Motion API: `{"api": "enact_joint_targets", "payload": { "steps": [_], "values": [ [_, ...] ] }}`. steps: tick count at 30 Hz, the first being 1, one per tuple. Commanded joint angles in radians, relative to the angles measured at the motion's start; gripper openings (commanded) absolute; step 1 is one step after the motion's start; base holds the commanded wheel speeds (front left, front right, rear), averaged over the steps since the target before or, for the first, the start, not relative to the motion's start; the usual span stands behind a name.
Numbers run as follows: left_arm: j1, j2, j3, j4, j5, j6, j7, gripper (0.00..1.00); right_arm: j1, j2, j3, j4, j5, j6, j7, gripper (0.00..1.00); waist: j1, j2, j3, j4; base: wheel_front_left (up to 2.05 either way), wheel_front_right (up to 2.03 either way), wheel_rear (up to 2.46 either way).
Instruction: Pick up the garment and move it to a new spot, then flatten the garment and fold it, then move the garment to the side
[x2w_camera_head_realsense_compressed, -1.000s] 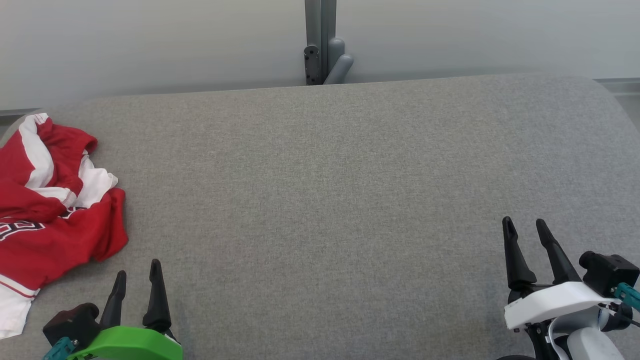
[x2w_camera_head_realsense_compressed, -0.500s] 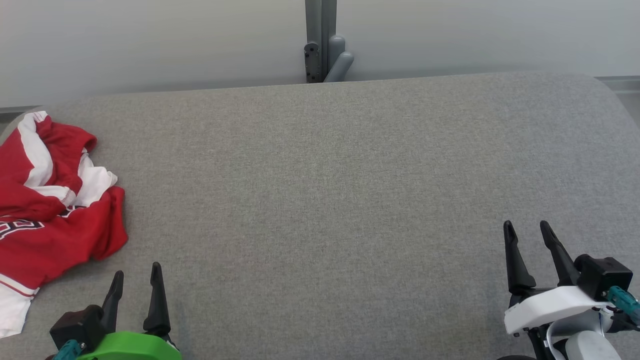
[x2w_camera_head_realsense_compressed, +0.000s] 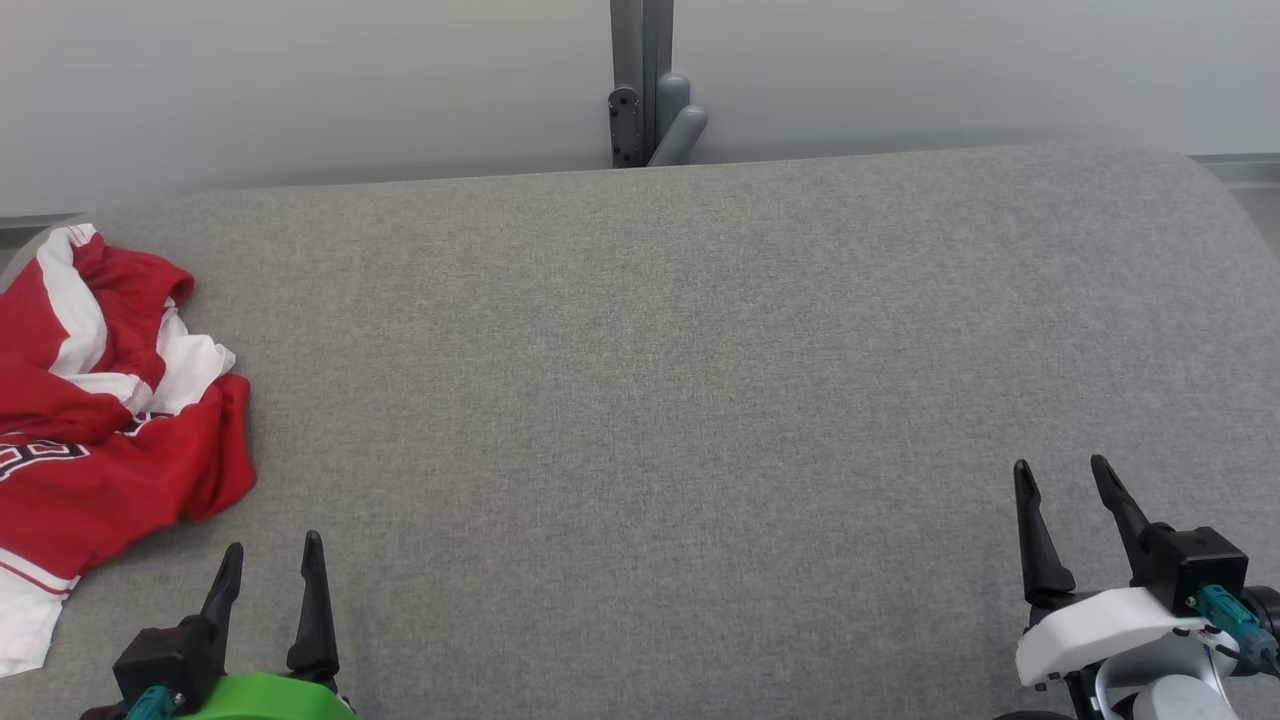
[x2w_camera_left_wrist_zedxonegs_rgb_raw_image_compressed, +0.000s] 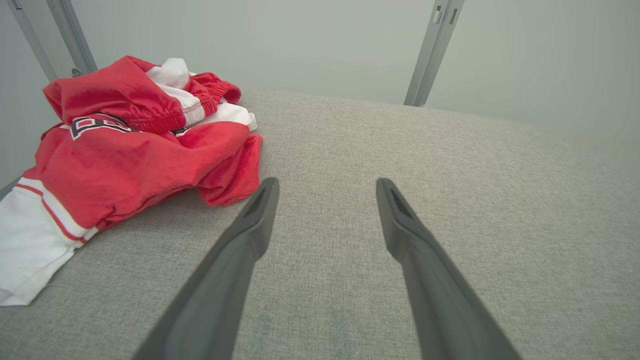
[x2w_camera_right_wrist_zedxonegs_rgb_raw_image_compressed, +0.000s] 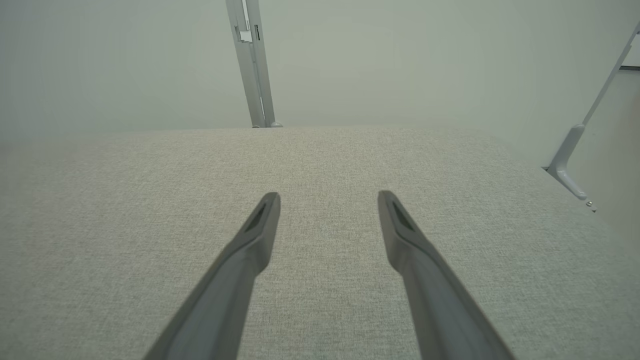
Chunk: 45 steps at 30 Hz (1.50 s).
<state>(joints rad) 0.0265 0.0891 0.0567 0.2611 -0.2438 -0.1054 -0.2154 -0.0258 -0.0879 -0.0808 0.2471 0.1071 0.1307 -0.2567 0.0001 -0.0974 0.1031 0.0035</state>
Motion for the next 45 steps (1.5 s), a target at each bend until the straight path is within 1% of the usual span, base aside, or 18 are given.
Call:
{"api": "enact_joint_targets", "payload": {
  "steps": [1,8,24,35,45],
  "values": [
    [0.008,0.002,0.003,-0.001,0.028,-0.005,-0.011,1.0,0.009,0.001,-0.012,-0.003,-0.038,0.0,-0.005,1.0,-0.0001,0.0,0.0,0.0,0.0,0.0,0.0],
    [0.016,-0.005,0.012,0.009,0.07,-0.013,-0.025,1.0,0.015,0.007,-0.029,-0.005,-0.109,0.0,-0.006,1.0,-0.0001,0.0,-0.003,0.0,0.0,0.0,0.0],
    [0.025,-0.009,0.016,0.036,0.15,-0.027,-0.053,1.0,0.027,0.016,-0.019,-0.021,-0.207,0.0,-0.008,1.0,-0.0001,0.0,-0.001,0.001,0.0,0.0,0.0],
    [0.024,-0.014,0.016,0.046,0.115,-0.027,-0.051,1.0,0.031,0.005,0.0,-0.023,-0.171,0.0,-0.008,1.0,-0.0001,0.0,0.0,0.0,0.0,0.0,0.0],
    [0.019,-0.015,0.007,0.052,0.114,-0.027,-0.05,1.0,0.034,0.003,0.002,-0.019,-0.166,0.0,-0.008,1.0,-0.0001,0.0,-0.003,0.006,0.0,0.0,0.0]
  ]
}}
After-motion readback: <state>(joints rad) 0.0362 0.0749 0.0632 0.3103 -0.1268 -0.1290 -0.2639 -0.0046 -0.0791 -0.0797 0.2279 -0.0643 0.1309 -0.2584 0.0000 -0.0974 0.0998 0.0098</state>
